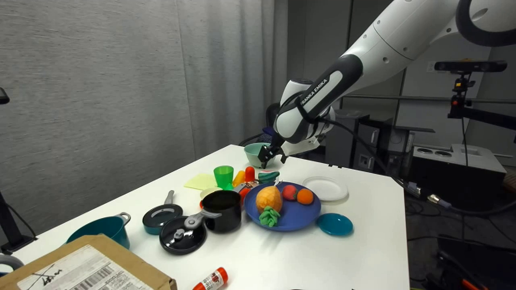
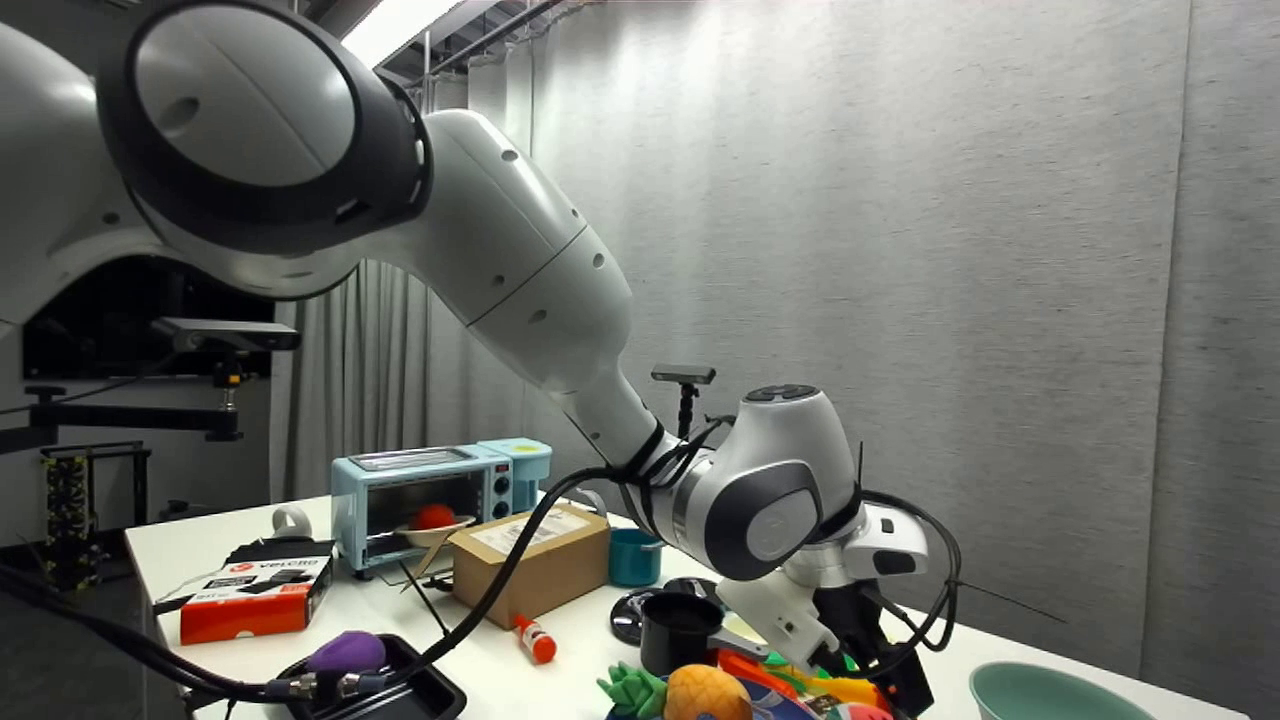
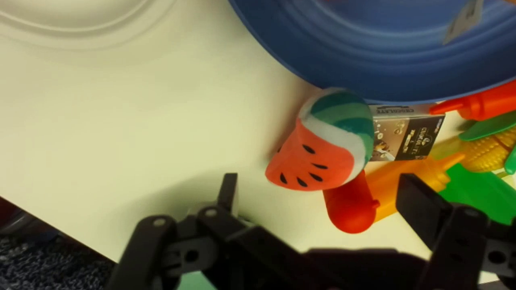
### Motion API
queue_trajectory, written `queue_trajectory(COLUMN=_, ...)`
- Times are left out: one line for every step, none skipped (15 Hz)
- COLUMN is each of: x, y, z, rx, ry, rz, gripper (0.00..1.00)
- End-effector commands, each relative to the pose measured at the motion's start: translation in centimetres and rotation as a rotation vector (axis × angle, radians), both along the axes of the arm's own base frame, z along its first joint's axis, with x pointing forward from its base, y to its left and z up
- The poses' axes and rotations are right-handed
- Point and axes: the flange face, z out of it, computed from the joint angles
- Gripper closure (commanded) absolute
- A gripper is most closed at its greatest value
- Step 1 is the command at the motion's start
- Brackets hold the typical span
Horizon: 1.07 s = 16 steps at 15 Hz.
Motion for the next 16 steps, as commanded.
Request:
queue_trajectory(x=1.6, y=0.0, z=-1.4, rx=-0.007, ry=-0.030, rz=0.012, gripper=0.00)
queue_trajectory(x=1.8, y=0.2, z=-1.8, rx=0.009, ry=-0.026, rz=0.014, gripper=0.00)
queue_trajectory(x=1.9, y=0.7, z=-2.2, rx=0.040, ry=-0.022, rz=0.017, gripper=0.00)
queue_trajectory(x=2.0, y=1.0, z=-2.6, rx=0.055, ry=-0.020, rz=0.017, gripper=0.00)
queue_trajectory(x=2.1, y=1.3, z=-2.9, rx=0.063, ry=-0.020, rz=0.022, gripper=0.00)
queue_trajectory(x=2.1, y=1.4, z=-3.0, rx=0.066, ry=-0.020, rz=0.029, gripper=0.25)
queue_trajectory(x=2.1, y=1.4, z=-3.2, rx=0.069, ry=-0.019, rz=0.031, gripper=0.26)
queue_trajectory(x=2.0, y=1.3, z=-3.1, rx=0.072, ry=-0.016, rz=0.031, gripper=0.35)
queue_trajectory(x=2.0, y=1.2, z=-3.1, rx=0.069, ry=-0.012, rz=0.034, gripper=0.42)
queue_trajectory(x=1.9, y=1.0, z=-3.1, rx=0.064, ry=-0.009, rz=0.035, gripper=0.51)
queue_trajectory(x=1.7, y=0.8, z=-2.9, rx=0.058, ry=-0.004, rz=0.037, gripper=0.58)
queue_trajectory(x=1.6, y=0.6, z=-2.8, rx=0.059, ry=0.004, rz=0.041, gripper=0.67)
queue_trajectory(x=1.5, y=0.5, z=-2.7, rx=0.063, ry=0.014, rz=0.043, gripper=0.73)
queue_trajectory(x=1.4, y=0.6, z=-2.5, rx=0.075, ry=0.019, rz=0.053, gripper=0.82)
queue_trajectory(x=1.3, y=0.8, z=-2.2, rx=0.086, ry=0.023, rz=0.068, gripper=0.89)
queue_trajectory(x=1.3, y=1.5, z=-1.6, rx=0.101, ry=0.027, rz=0.094, gripper=0.95)
